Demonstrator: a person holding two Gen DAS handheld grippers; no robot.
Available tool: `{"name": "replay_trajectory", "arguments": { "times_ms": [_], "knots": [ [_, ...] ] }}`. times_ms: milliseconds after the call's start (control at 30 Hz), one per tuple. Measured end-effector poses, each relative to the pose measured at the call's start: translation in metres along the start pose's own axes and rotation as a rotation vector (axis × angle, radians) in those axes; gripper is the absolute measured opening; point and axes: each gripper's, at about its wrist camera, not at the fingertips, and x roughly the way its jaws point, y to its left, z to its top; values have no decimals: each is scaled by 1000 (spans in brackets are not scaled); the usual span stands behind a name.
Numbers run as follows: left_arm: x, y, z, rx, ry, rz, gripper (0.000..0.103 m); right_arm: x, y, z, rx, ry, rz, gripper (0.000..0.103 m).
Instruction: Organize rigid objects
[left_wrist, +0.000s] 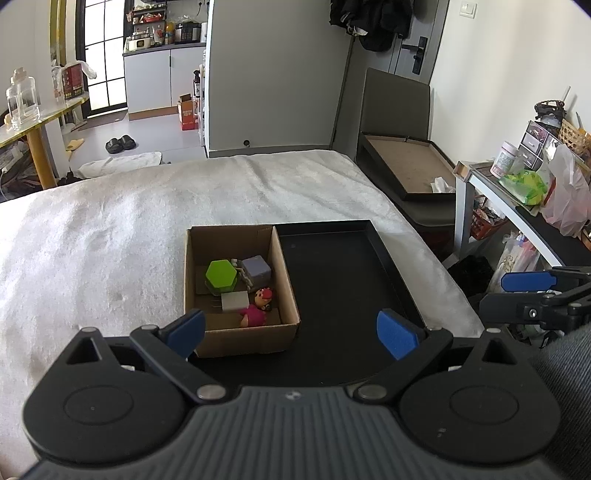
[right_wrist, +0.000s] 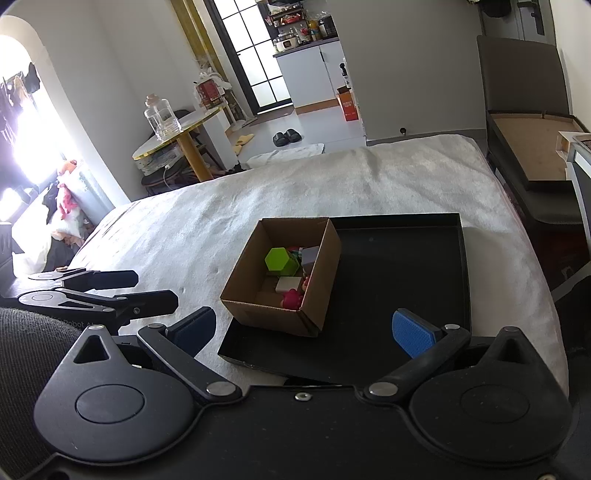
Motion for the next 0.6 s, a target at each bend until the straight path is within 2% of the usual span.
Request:
{"name": "replay_trajectory", "arguments": {
  "times_ms": [600],
  "knots": [
    [-1,1,0,4,0,3,99,0,0,0,0,2,-1,103]
  ]
}}
